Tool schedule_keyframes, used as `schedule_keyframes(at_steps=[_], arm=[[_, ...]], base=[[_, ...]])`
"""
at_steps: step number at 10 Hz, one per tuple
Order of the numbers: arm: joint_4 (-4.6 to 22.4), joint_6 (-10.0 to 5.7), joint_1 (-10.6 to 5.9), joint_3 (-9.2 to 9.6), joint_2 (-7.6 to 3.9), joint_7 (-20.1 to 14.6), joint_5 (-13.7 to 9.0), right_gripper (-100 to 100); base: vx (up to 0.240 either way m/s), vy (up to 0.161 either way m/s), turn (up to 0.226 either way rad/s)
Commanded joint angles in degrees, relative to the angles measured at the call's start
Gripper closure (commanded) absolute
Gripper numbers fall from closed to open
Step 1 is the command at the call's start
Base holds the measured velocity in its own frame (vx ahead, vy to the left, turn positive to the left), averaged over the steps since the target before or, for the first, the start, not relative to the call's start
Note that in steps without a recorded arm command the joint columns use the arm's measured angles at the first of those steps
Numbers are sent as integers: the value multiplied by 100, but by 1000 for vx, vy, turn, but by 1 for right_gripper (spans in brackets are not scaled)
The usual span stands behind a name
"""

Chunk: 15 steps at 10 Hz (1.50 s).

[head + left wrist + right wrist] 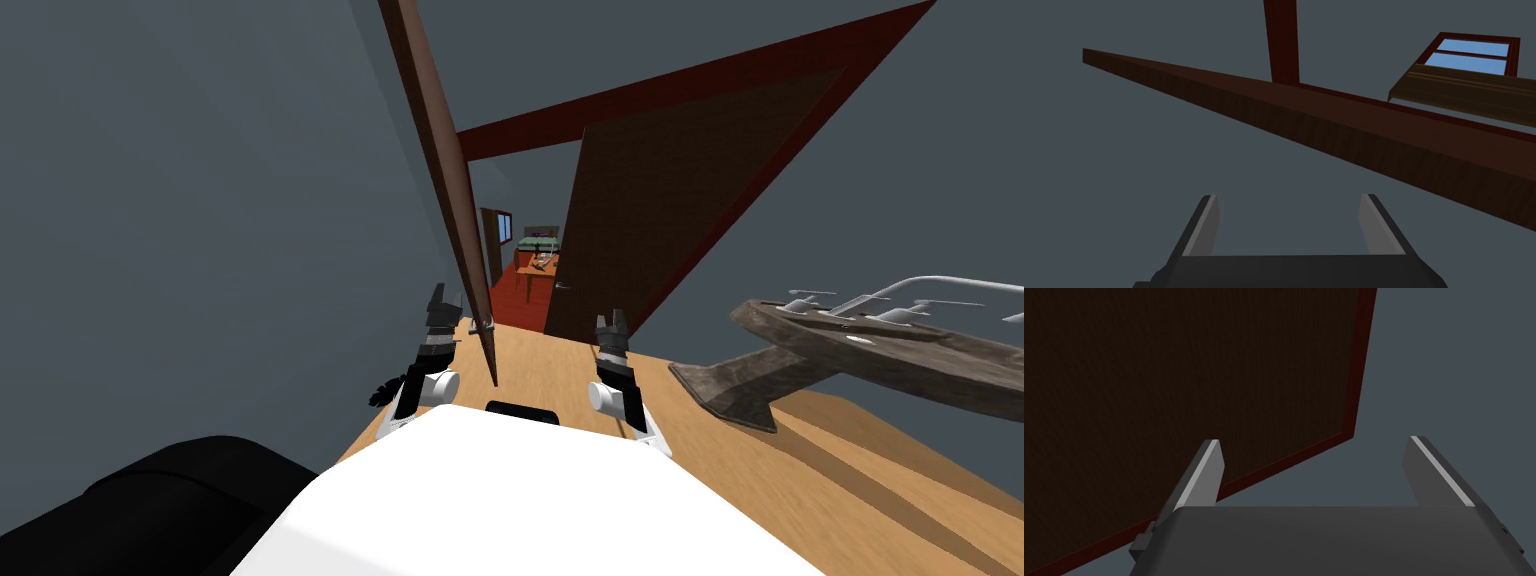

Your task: Pull the door open

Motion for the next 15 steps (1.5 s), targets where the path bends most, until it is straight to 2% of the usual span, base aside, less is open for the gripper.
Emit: schedule_keyframes(at_steps=[1, 10, 11, 14, 15], arm=[[246, -42, -93, -29, -37, 36, -69, -100], [1801, -364, -727, -126, -90, 331, -411, -100], [1839, -364, -727, -126, -90, 331, -411, -100], [2364, -474, -943, -160, -88, 431, -527, -100], [2380, -474, -943, -160, -88, 431, -527, -100]], base=[[81, -65, 77], [76, -73, 76], [42, -43, 19], [49, -52, 63], [40, -53, 35]])
